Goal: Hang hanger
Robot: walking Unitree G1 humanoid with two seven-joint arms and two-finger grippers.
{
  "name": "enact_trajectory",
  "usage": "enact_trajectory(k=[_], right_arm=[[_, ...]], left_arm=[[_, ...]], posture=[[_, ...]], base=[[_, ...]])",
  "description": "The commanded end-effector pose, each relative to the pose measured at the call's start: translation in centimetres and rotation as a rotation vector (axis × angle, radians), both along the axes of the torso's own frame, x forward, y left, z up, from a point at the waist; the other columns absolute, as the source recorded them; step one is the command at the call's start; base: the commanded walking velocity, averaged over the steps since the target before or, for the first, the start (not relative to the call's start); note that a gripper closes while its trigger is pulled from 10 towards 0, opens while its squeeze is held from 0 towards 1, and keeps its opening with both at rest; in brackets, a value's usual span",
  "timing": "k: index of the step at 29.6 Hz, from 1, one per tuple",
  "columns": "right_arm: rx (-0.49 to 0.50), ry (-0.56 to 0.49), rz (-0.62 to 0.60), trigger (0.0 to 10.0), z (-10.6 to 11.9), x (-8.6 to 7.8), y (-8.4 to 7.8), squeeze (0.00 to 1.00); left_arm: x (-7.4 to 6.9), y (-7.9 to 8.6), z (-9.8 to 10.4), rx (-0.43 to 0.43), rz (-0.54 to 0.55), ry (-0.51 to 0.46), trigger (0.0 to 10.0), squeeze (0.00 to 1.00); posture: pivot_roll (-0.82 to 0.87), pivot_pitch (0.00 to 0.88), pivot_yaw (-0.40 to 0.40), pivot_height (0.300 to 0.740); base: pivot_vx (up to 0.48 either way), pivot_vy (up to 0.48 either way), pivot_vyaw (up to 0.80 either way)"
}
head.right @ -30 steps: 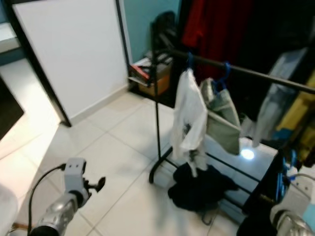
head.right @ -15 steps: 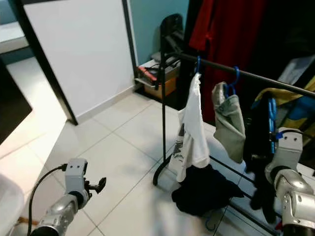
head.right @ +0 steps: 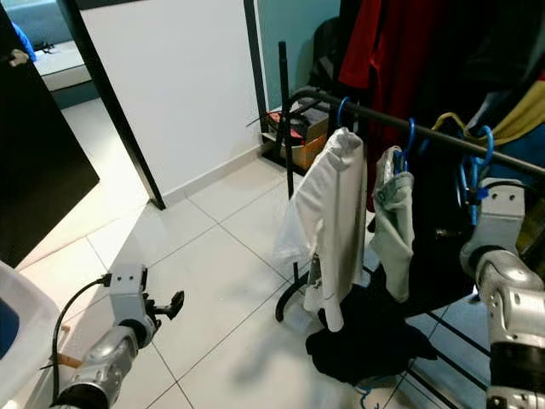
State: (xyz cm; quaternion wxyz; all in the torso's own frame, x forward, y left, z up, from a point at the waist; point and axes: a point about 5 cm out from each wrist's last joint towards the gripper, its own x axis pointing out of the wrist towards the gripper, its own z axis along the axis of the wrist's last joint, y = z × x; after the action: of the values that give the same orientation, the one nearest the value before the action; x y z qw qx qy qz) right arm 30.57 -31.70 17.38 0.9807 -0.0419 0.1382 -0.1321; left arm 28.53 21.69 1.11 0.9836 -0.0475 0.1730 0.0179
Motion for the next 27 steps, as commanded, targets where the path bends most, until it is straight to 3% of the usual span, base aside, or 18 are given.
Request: enact_trajectory(k=[1,5,10,14,21,27], right_arm=[[-0.025,-0.061,0.004,10.0,1.6,0.6,0.1,0.00],[0.011,-0.008,-0.104,10.0,1.7,0.8,-1.4,0.00],[0.005,0.014,-0.143,10.0,1.7,0.9,-2.1,0.00],[0.001,0.068,-0.227,10.0,1.1,0.9,-3.6,0.00],[0.063,0.164,-0.257,10.0,-0.8,0.8,-3.8,0.00],[0.102,0.175,-0.277,10.0,-1.4,0.7,-3.8,0.00]], left_arm=[[-0.4,0.5,-0.1,-0.006,0.018,-0.003,10.0,0.00],[-0.3,0.4,-0.1,-0.016,0.030,-0.007,10.0,0.00],[-0.3,0.4,0.0,-0.016,0.031,-0.012,10.0,0.00],[-0.4,0.5,0.0,-0.017,0.030,-0.023,10.0,0.00],[-0.4,0.5,0.1,-0.014,0.023,-0.031,10.0,0.00],[-0.6,0.3,0.0,-0.010,0.008,-0.025,10.0,0.00]], posture=[[-0.16,0.000,0.022,0.740],[-0.16,0.000,0.019,0.740],[-0.16,0.000,0.017,0.740],[-0.15,0.000,0.015,0.740],[-0.14,0.000,0.012,0.740],[-0.14,0.000,0.013,0.740]], base=[[0.000,0.000,0.00],[0.000,0.000,0.00],[0.000,0.000,0.00],[0.000,0.000,0.00],[0.000,0.000,0.00],[0.000,0.000,0.00]])
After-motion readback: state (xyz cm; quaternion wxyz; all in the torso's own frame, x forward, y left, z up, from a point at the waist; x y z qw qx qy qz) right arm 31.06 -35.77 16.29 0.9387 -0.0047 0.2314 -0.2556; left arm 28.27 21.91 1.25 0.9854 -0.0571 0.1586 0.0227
